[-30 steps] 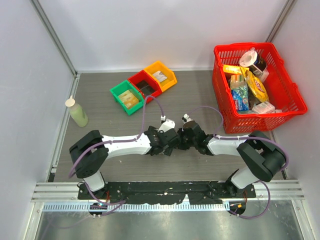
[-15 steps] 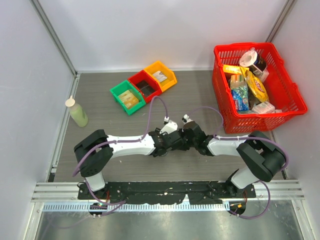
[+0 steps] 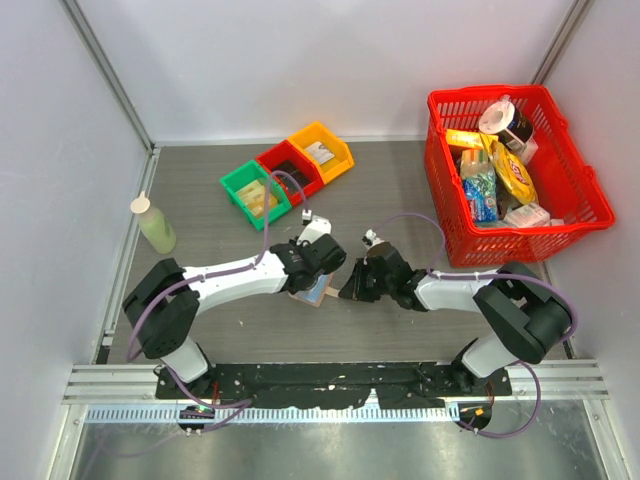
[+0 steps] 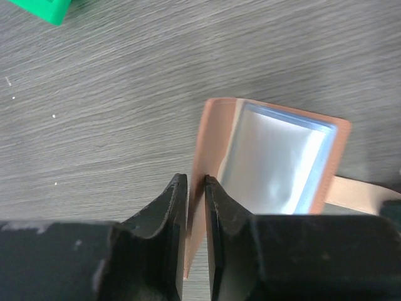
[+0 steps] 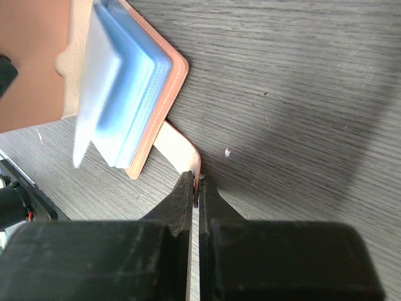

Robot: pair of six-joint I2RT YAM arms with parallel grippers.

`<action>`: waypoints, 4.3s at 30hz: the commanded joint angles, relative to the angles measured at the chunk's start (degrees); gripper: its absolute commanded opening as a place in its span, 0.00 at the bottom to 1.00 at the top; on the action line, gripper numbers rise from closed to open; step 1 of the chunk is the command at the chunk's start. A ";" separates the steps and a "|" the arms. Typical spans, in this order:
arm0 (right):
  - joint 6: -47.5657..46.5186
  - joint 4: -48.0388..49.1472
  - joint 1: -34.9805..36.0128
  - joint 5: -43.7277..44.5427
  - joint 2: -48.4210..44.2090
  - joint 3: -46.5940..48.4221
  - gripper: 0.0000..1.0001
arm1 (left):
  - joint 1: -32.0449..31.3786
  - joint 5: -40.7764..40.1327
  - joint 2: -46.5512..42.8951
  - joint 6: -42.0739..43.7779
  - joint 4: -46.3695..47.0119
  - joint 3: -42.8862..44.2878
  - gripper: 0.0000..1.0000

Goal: Take the credit cards out of the card holder
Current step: Open the card holder at the center of the board.

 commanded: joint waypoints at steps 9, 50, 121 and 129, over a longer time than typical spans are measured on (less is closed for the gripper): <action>-4.85 -7.87 -0.82 2.30 -0.69 3.93 0.01 | 11.99 17.51 -8.37 -5.58 11.95 -15.76 0.05; -12.67 -18.85 1.28 1.16 5.11 19.39 0.26 | 12.17 15.49 -33.76 -13.86 11.79 -21.67 0.43; -27.79 -37.14 1.46 -1.74 17.32 40.75 0.33 | 8.48 26.92 -13.64 -15.17 24.97 -26.23 0.07; -27.35 -38.11 1.46 0.81 16.09 40.67 0.48 | 8.48 27.36 -13.56 -15.26 25.41 -26.14 0.07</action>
